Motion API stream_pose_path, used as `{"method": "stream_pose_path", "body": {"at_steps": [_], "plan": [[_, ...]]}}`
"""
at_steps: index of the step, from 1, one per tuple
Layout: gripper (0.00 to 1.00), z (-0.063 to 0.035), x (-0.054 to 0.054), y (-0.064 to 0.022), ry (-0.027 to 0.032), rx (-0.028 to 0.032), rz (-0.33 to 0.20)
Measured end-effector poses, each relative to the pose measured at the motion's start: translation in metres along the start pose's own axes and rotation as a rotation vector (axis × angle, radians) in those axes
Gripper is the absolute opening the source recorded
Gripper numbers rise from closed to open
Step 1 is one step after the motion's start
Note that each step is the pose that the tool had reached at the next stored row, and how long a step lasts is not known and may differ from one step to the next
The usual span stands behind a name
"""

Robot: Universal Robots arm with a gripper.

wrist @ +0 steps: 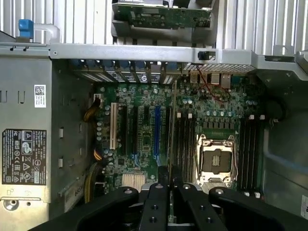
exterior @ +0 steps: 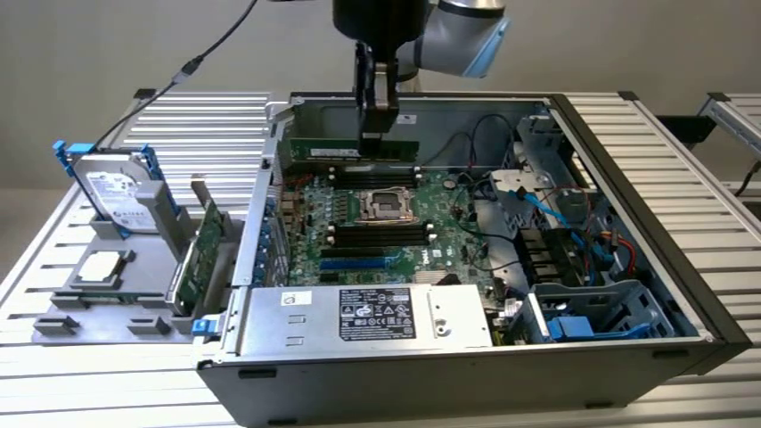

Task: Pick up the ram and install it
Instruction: 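Pick up the ram and move it above insertion slot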

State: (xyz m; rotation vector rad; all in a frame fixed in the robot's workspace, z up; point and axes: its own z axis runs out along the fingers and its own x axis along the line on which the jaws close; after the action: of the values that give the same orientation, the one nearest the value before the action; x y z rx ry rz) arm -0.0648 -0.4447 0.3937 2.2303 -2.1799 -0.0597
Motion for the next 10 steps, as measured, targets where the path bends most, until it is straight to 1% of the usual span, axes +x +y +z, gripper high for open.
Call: {"method": "stream_pose_path", "body": {"at_steps": [10], "plan": [[0.13,0.0169,-0.02,-0.0215,-0.0026,0.0001,0.0]]}}
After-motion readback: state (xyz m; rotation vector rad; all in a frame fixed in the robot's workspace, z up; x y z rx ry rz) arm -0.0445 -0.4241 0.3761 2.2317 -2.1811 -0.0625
